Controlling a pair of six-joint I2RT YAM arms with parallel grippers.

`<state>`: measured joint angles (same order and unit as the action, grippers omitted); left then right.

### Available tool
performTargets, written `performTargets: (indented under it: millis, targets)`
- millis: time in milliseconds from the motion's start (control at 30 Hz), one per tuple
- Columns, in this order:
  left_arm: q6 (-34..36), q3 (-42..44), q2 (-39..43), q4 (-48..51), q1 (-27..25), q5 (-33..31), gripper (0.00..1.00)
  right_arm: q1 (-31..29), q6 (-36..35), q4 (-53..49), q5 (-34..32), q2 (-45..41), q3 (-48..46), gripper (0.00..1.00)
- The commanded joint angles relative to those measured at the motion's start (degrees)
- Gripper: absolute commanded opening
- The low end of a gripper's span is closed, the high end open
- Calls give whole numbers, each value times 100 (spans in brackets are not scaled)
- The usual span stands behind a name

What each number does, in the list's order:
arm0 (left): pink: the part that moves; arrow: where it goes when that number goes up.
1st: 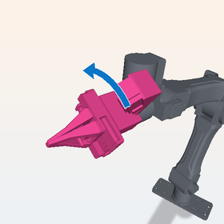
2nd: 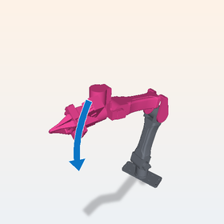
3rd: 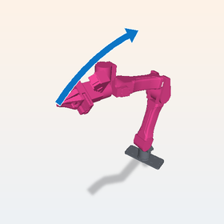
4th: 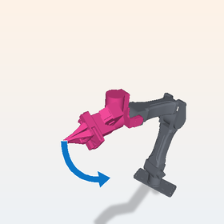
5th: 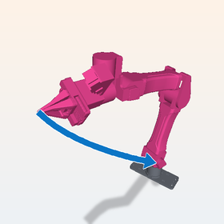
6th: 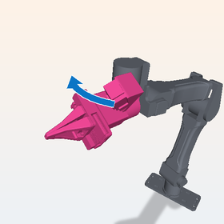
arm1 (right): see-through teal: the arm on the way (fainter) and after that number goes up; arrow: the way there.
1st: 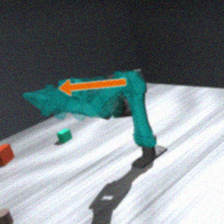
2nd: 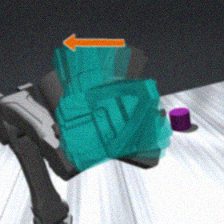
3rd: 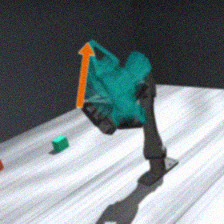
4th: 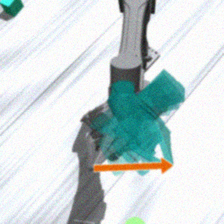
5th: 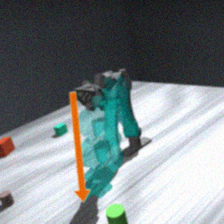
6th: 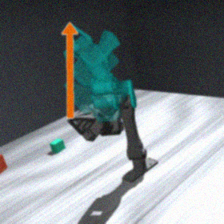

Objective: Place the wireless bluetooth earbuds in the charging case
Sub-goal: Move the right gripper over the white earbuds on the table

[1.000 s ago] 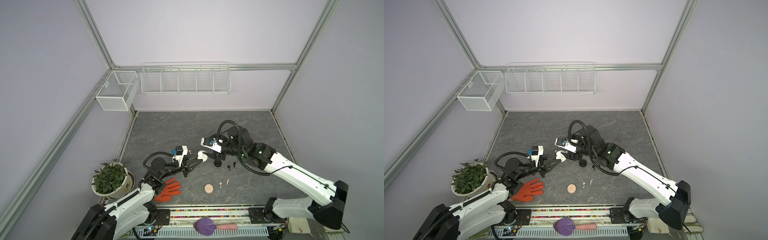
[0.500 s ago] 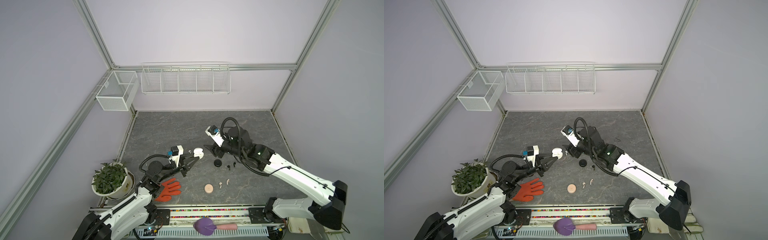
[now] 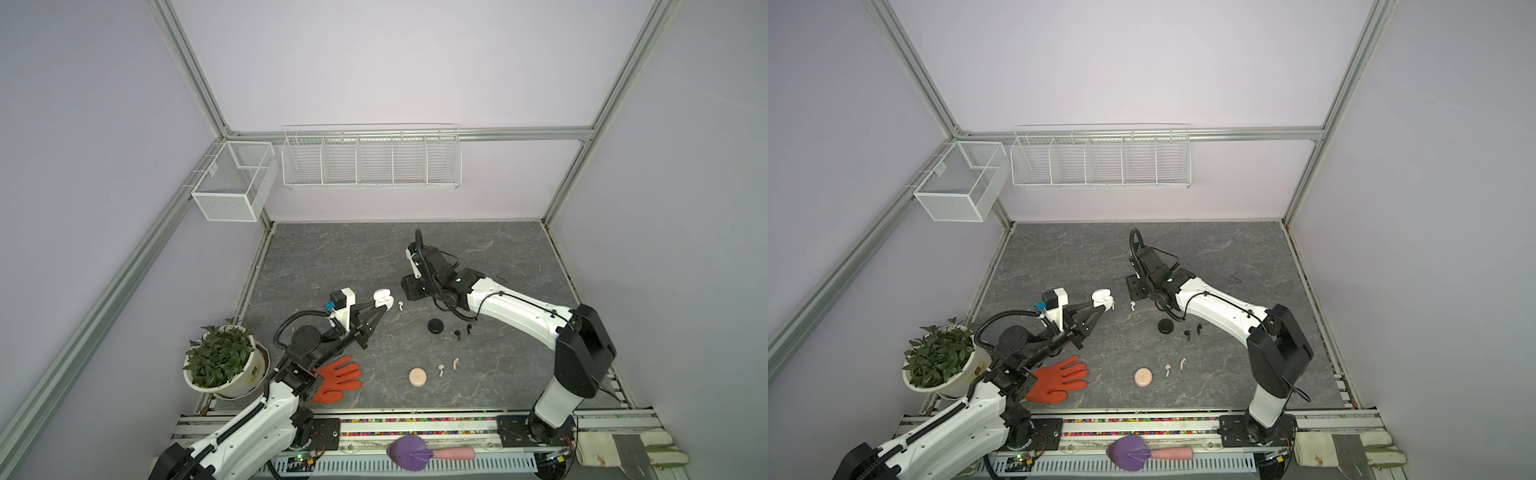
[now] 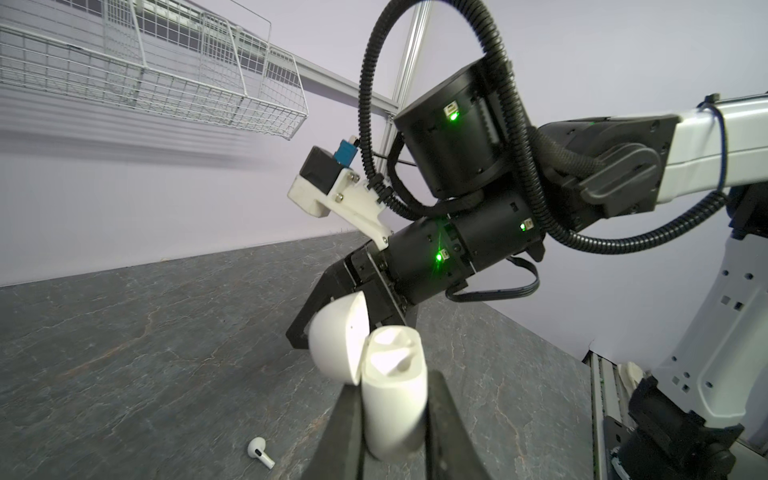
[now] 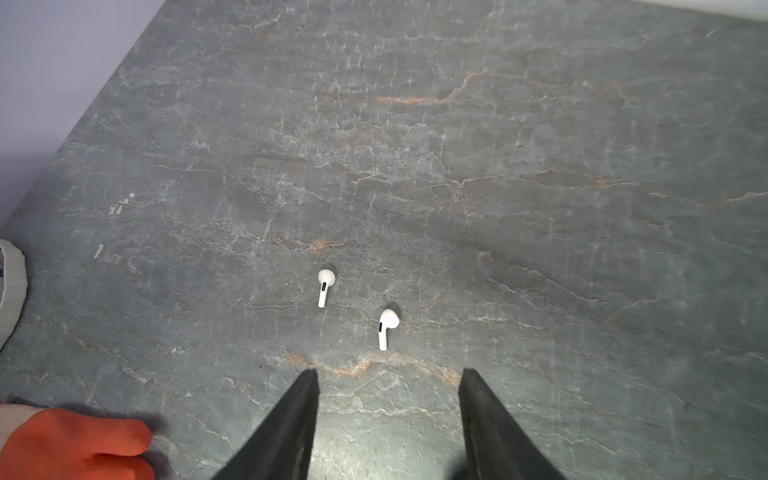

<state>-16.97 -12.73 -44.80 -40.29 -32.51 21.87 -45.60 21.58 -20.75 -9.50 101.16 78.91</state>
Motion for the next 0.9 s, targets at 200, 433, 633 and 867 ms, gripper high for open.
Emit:
performTargets:
  millis: [200,433,633,867]
  targets:
    - [-351,363,279,-134,386,-66,0,-87,611,-642,592,1545,1301,45]
    - [-404,454,716,160,386,-221,0,-374,607,-1202,586,2503,2330,43]
    - [-377,523,858,282,386,-316,0,-493,612,-1631,424,3002,2892,42]
    - [-386,529,872,269,386,-292,0,-555,581,-1977,268,3363,3325,42]
